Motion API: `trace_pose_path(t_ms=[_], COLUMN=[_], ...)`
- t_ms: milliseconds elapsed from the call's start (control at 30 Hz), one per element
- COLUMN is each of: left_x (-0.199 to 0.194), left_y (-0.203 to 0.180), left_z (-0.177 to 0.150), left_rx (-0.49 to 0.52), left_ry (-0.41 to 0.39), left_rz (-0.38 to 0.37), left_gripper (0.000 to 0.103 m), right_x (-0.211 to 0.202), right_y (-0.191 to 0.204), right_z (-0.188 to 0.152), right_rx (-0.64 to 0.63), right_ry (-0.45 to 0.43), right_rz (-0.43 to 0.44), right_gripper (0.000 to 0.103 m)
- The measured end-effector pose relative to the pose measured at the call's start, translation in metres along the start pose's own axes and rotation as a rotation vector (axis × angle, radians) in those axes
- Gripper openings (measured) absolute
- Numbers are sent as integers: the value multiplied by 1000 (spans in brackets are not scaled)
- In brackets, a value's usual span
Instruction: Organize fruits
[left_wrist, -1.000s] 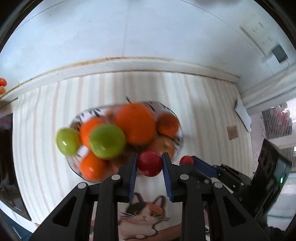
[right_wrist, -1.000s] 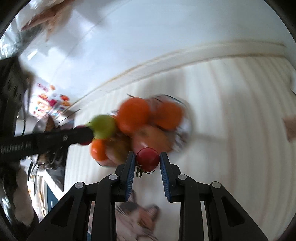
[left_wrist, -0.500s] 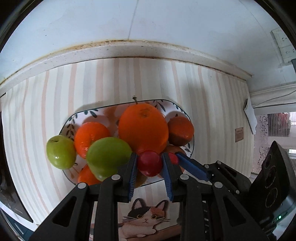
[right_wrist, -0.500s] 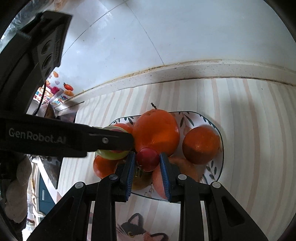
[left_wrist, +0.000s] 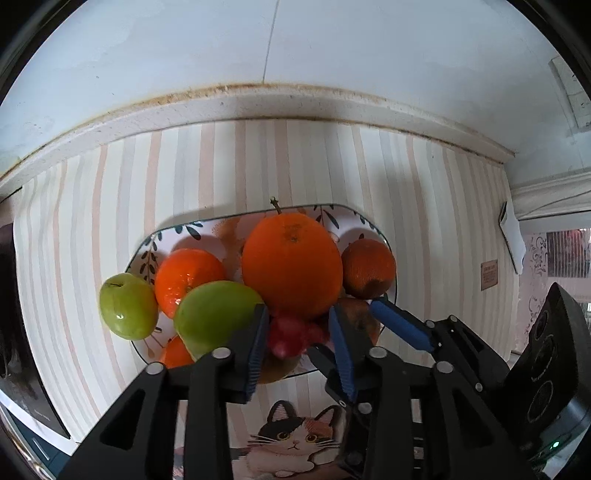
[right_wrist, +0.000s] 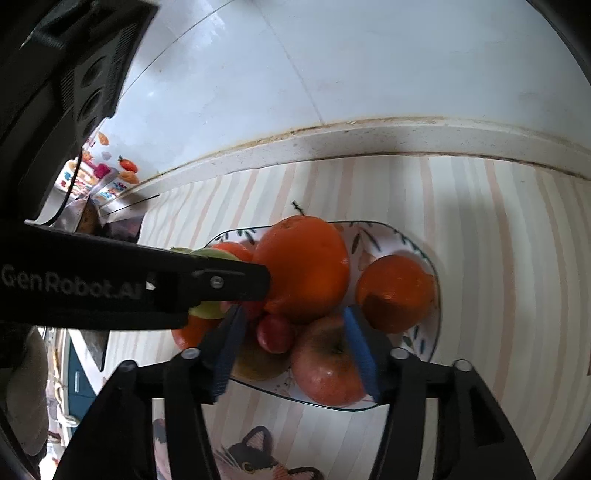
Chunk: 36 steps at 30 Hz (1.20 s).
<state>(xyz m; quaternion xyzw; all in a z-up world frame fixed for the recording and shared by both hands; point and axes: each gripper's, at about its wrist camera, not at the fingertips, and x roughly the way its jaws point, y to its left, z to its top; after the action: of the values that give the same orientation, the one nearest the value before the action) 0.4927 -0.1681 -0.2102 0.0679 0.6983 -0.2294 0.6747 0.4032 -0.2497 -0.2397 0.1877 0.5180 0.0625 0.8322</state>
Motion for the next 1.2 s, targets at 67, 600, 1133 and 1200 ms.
trace_pose_path(t_ms=[67,600,1133,1200], left_x=[-9,-52,-92,-104], left_y=[0,12,-3,-8], left_z=[-2,-80,-173,-189], left_rx=[-2,-86,-190,-198], left_ry=[-39,-287,-470,-500], left_rz=[16,201,251,254], left_gripper=[52,96,96,96], right_x=[-7,-79,-158,-172], right_y=[-2,-3,28,34], right_z=[0,-23,-55,-62], right_rx=[11,-10,-81,-86], right_ry=[-13,-37,-129,-150], right_rz=[2,-205,-240,-237], right_gripper=[66,97,98,98])
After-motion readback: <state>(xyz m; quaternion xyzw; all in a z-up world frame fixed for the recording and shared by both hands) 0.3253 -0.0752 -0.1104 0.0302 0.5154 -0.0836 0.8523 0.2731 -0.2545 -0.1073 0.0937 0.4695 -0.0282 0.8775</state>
